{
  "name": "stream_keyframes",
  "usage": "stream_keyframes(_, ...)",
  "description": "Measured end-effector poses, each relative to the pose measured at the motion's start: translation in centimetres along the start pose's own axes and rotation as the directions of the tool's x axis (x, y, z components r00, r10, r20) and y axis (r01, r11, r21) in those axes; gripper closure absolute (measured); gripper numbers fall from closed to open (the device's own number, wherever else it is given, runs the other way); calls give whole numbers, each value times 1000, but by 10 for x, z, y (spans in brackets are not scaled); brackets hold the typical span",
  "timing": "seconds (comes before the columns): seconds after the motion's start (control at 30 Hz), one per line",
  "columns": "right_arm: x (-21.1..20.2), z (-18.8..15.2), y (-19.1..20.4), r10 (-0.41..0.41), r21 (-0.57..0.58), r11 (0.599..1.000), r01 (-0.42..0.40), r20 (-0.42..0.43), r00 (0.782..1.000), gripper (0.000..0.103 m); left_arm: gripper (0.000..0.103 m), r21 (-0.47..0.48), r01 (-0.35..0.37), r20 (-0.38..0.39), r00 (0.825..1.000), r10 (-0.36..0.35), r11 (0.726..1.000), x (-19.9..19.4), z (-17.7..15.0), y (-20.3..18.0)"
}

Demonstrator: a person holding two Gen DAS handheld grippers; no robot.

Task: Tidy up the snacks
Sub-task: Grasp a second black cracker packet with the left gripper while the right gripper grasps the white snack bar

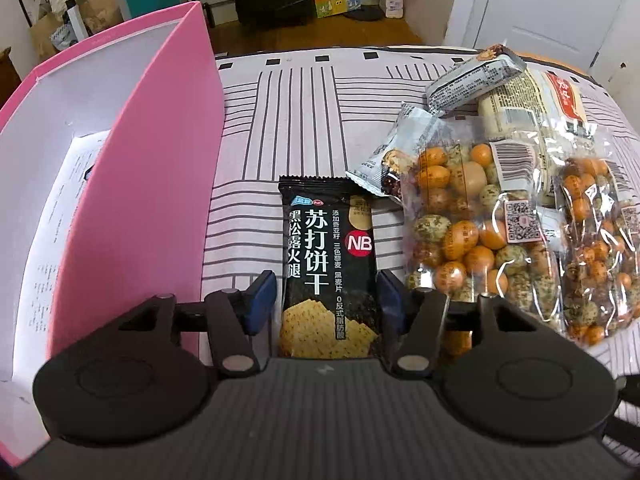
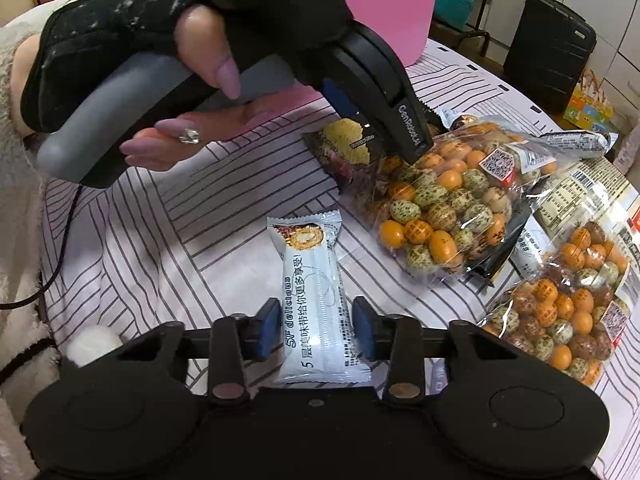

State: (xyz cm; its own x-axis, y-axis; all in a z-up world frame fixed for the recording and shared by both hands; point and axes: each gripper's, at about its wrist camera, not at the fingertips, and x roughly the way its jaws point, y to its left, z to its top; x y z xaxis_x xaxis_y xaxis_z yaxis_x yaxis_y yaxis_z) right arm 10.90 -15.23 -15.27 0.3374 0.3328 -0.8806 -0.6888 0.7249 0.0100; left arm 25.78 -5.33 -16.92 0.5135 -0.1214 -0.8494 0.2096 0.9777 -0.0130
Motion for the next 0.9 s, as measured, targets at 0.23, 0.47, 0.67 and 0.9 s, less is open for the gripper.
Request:
stream_keyframes(0.23,2,-8,2,-11,80,997,7,53,999,61,45,12,38,8,999,-38,999,7,-2,7)
stream_keyframes(0.47,-2,-11,11,-64,86,995,59,54,996,71,57,35,33,-8,999,-33,999,5,-1,4)
stream_keyframes(0.67,-9,-11,4,-82,185,980,77,21,996,71,57,1,27,-27,999,-27,1000,-7,-6,8)
stream_keyframes(0.9,-28,-14,-1,-93,290,953,86,11,996,71,57,-4,75,-37,997,-75,997,-38,-21,7)
